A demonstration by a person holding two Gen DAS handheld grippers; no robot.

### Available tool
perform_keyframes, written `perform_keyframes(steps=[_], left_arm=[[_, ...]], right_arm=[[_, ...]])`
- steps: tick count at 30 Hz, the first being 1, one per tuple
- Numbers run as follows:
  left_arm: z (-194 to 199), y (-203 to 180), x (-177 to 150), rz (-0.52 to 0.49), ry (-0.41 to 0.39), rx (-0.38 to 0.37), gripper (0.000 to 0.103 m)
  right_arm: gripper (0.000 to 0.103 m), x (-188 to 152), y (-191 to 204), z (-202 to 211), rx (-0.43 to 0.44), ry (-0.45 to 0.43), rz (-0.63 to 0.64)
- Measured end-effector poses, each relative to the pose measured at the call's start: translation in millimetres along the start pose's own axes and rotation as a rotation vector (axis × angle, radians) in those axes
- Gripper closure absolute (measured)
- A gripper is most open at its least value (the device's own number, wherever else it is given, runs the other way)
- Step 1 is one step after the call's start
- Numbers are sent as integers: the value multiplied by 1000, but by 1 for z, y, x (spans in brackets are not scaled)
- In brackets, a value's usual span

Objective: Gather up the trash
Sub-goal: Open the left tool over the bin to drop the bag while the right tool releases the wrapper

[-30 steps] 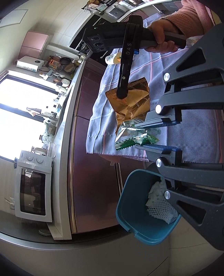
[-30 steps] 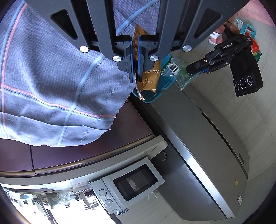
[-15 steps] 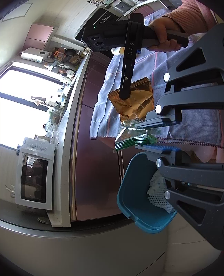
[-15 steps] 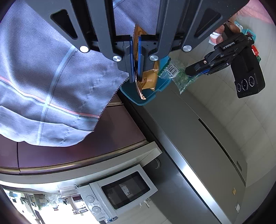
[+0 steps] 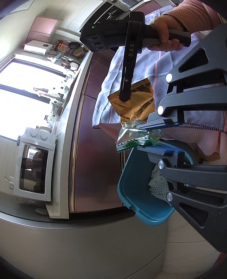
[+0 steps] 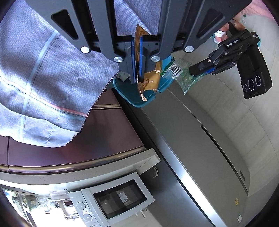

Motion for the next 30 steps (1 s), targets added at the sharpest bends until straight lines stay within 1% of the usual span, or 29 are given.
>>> perform_keyframes(steps=[18, 30], left_arm=[[-13, 23, -2, 39, 15, 52, 85], [-24, 41, -6, 65, 32, 91, 85]], right_arm=[[100, 9, 8, -40, -8, 51, 28], [100, 8, 15, -68, -18, 101, 46]])
Point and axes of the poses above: each gripper's, at about its wrist camera, not at the fingertips, and z roughly against the way its jaws point, y to its left, x to its top, the point moved 9 cm from there along -z, roughly the way its jaws point, and after that the axes turned 1 degree about z, right-handed, at the moved point
